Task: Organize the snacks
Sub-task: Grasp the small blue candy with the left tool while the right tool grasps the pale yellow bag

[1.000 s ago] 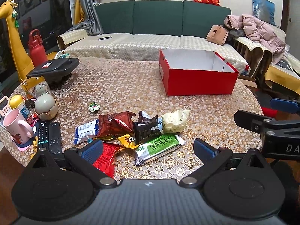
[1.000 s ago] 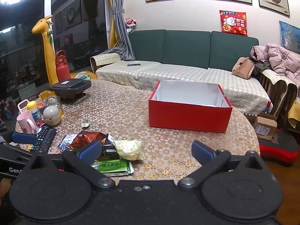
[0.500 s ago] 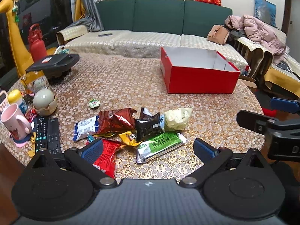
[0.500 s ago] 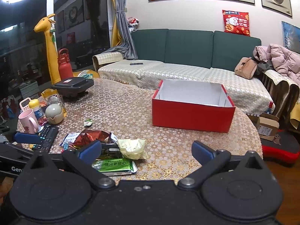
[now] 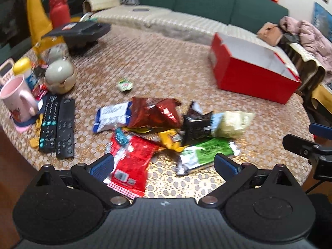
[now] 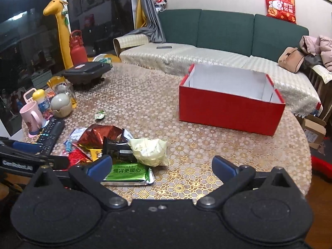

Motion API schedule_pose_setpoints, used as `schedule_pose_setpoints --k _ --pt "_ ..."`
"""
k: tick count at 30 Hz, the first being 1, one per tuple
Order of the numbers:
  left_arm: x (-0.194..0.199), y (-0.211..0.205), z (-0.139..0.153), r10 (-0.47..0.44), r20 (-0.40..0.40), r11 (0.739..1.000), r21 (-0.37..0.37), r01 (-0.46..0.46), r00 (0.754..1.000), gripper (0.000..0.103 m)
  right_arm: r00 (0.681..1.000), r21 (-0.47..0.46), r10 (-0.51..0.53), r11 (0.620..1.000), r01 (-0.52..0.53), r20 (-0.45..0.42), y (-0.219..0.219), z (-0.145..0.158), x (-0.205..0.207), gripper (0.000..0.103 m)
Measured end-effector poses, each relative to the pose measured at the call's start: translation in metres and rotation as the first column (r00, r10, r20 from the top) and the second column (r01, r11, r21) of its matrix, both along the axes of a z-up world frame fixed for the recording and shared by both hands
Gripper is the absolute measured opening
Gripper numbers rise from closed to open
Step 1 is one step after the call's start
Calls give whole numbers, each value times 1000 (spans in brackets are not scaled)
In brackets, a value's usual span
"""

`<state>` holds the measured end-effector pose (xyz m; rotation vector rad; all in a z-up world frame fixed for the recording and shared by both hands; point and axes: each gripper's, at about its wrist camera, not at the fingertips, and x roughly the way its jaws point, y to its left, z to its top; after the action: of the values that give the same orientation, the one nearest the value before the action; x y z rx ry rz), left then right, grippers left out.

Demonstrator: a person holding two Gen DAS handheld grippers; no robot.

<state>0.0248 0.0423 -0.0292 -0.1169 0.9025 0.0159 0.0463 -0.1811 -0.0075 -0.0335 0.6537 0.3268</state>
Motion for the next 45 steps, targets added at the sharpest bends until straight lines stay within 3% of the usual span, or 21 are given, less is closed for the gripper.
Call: schedule_pose_setpoints --k 13,22,27,32,37,41,45 --pt "48 38 -37 109 -163 994 2 -111 980 103 988 -5 73 997 -74 -136 25 -40 63 91" --pt "77 46 -62 -75 -255 995 47 90 964 102 979 -52 113 991 -123 -168 43 -59 92 86" --pt "76 52 -70 -99 -264 992 52 116 960 102 977 -73 112 989 -127 -180 49 -68 102 82" --pt "76 73 -53 -30 -197 999 -23 26 980 100 977 -45 118 991 -128 -176 48 -66 103 82" --pt "82 85 -45 59 -181 993 -92 -77 982 85 978 -48 122 990 -132 -172 51 -67 105 78" --pt "89 85 -51 100 -209 986 -109 -125 973 59 978 -51 118 990 -129 -170 53 -68 106 73" --pt "89 83 -53 108 -208 985 -110 -133 972 42 978 -42 118 991 -127 -174 52 -68 107 64"
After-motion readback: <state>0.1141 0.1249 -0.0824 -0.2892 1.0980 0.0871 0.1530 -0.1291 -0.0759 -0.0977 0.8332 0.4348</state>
